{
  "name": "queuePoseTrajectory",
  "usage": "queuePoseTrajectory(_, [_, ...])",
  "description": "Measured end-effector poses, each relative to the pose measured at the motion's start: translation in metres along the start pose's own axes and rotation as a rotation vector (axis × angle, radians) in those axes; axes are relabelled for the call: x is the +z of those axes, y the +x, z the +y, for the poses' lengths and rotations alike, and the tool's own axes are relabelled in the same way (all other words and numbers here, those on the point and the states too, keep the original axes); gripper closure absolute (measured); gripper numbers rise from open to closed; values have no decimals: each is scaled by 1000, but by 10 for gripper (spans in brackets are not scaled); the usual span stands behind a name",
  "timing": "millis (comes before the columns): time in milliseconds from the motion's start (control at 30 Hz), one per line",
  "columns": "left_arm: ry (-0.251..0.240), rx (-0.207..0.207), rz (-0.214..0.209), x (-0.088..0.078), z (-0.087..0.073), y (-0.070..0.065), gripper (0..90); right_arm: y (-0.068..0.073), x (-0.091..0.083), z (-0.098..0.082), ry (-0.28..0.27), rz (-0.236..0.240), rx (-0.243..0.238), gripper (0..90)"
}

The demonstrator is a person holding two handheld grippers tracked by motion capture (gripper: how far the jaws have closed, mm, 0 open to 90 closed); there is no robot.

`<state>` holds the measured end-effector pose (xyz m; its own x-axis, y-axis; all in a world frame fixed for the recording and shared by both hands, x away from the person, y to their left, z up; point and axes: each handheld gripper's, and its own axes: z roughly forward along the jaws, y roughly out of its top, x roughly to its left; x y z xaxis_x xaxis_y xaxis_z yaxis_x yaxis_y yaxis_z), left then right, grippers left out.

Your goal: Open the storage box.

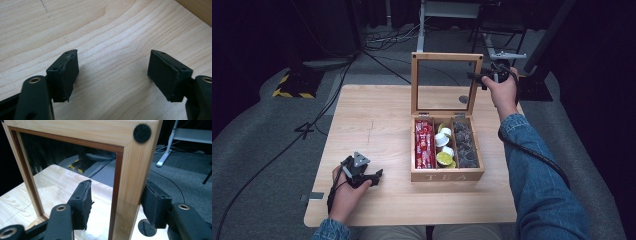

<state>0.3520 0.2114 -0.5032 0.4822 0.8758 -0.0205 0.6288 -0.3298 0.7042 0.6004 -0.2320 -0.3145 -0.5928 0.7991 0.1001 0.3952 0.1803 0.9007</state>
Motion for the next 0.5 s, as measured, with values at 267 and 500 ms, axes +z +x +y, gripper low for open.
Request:
queuePoseTrajectory(267, [5,8,-1,-1,-1,0,244,-5,9,-4,10,-19,27,432])
queuePoseTrajectory(500, [6,2,-4,0,0,0,234,-6,12,-9,27,-29,38,413])
